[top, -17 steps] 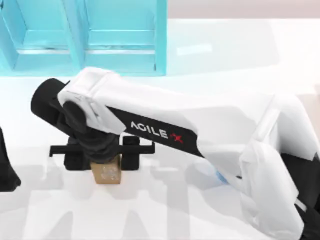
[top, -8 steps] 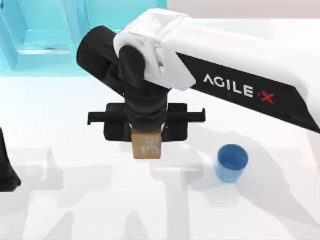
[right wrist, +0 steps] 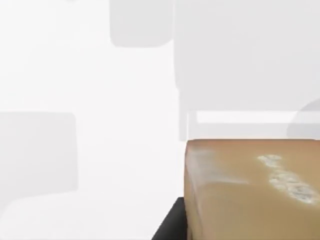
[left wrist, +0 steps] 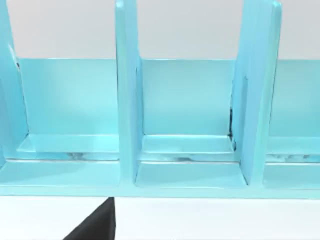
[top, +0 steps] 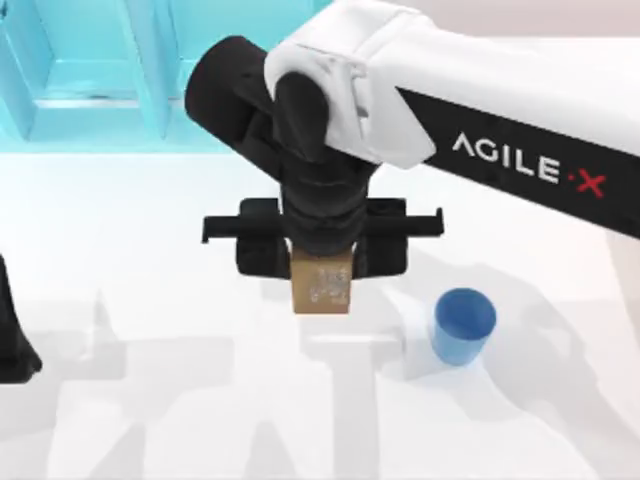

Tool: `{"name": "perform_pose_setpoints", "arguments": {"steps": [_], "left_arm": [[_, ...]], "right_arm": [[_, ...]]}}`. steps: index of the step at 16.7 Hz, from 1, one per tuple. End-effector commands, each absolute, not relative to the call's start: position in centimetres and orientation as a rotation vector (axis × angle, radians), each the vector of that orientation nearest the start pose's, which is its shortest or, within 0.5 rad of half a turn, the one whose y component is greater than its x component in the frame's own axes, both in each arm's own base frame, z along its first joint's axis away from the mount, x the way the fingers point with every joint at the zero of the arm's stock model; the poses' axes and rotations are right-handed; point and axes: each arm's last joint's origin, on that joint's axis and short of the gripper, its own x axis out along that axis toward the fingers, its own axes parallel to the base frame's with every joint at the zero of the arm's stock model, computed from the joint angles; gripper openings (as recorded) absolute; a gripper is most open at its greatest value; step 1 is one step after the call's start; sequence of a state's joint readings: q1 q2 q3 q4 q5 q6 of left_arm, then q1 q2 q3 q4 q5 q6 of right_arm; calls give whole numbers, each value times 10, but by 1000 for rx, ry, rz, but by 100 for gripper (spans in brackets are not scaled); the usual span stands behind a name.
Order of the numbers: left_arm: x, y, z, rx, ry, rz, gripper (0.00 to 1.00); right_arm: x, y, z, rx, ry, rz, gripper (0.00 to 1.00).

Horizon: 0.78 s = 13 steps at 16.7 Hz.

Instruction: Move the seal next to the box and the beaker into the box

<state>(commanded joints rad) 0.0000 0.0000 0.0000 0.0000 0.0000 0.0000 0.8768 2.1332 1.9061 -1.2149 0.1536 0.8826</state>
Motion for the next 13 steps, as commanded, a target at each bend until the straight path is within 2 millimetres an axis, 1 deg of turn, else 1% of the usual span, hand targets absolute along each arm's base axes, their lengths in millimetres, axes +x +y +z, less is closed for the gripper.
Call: {"name": "perform_pose_setpoints", "arguments": {"steps": [2, 4, 6, 9, 11, 12, 13], "left_arm": [[106, -1, 160, 0, 0, 0, 100], [106, -1, 160, 0, 0, 0, 100], [106, -1, 160, 0, 0, 0, 100], [106, -1, 160, 0, 0, 0, 100], [106, -1, 160, 0, 0, 0, 100], [106, -1, 160, 0, 0, 0, 100], [106, -1, 160, 0, 0, 0, 100]], "right_arm": [[284, 319, 231, 8, 1374, 0, 0], [302, 291, 235, 8, 1376, -1, 0], [321, 252, 240, 7, 1378, -1, 0], [343, 177, 246, 6, 1379, -4, 0], [349, 127, 249, 4, 1379, -6, 0], [348, 106, 250, 4, 1378, -5, 0], [347, 90, 250, 4, 1376, -5, 0]]}}
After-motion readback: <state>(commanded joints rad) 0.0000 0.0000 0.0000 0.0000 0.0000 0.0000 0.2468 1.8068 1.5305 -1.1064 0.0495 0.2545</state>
